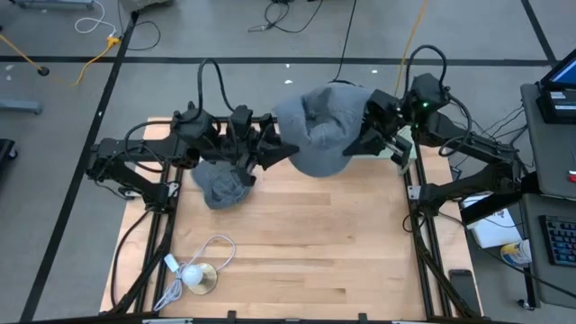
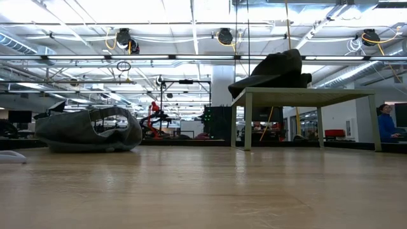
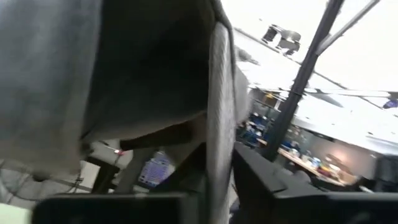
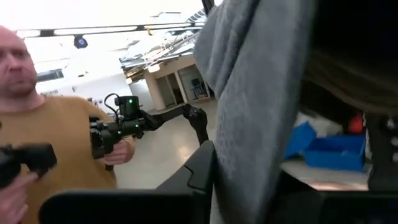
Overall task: Pick & Place hat
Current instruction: Put the bottom gray cap on the shelf
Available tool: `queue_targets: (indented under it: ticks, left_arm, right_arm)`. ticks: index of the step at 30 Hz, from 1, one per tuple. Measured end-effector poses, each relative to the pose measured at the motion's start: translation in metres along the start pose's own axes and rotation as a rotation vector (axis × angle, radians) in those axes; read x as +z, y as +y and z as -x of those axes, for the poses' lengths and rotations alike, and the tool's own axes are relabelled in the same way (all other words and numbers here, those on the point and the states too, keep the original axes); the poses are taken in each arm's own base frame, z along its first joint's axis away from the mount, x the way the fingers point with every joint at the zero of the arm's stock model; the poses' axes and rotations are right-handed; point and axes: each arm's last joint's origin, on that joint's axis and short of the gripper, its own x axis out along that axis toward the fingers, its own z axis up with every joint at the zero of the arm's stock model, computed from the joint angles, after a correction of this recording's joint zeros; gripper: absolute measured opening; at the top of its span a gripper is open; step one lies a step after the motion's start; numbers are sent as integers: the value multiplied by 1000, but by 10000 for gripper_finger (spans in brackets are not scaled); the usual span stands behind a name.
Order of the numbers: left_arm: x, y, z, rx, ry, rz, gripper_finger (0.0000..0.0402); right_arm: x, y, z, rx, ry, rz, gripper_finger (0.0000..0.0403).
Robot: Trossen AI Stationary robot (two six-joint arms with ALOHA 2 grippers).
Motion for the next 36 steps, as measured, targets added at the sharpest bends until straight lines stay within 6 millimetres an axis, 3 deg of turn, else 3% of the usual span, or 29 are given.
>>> queue_targets:
  ticks: [3, 13, 17, 24, 29, 36]
  left_arm:
    - [0, -1, 0, -49, 21, -5, 16]
    - [-11, -1, 1, -179, 180, 1, 9]
    - [-19, 1, 3, -191, 287, 43, 7]
    - [-36, 8, 8, -112, 460, 43, 7]
    - [-45, 9, 10, 8, 495, -181, 8]
    - [-49, 2, 10, 221, 480, -657, 7]
  right_arm:
    - [-2, -1, 0, -12, 14, -97, 60]
    - [-9, 16, 27, 43, 189, -378, 163]
    - [-11, 27, 41, -1, 203, -428, 175]
    - [-5, 44, 61, -73, 152, -357, 167]
    - [-1, 49, 66, -226, 47, -284, 155]
    - [-1, 39, 68, -469, -134, -529, 139]
